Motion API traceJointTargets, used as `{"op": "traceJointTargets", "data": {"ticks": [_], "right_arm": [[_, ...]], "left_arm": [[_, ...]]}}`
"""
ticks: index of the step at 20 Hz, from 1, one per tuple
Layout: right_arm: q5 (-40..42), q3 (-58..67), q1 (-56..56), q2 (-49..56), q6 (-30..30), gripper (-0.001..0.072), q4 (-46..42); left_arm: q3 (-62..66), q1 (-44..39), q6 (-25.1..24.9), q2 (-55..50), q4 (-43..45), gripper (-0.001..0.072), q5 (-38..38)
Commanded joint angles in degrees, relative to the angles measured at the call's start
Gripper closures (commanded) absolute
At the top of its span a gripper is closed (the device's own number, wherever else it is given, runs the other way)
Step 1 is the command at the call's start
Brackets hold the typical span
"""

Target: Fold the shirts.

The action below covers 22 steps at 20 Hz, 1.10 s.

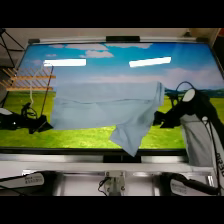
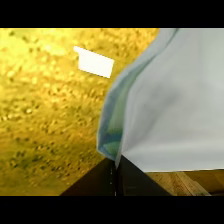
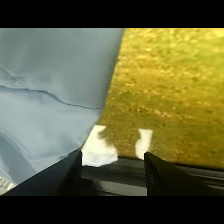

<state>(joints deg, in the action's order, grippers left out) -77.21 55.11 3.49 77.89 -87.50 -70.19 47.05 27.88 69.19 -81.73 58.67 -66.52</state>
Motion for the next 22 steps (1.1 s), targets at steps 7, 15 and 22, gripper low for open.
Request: {"op": "traceJointTargets", "data": {"ticks": [7,15,22], "right_arm": [[16.0,-12.2,-7.6,-2.7,-1.5,0.0199,7.9],[18.8,-16.8,-7.6,-2.6,-2.5,0.054,9.7],[17.2,-3.3,-7.6,-8.0,-0.8,0.0661,3.5]], "left_arm": [[0.1,0.0,-0.5,1.1,-1.4,0.0682,-1.6],[0.1,0.0,-0.6,1.1,-1.8,0.0682,-0.9],[7.5,0.1,-5.5,1.4,-2.3,0.0682,-6.3]]}}
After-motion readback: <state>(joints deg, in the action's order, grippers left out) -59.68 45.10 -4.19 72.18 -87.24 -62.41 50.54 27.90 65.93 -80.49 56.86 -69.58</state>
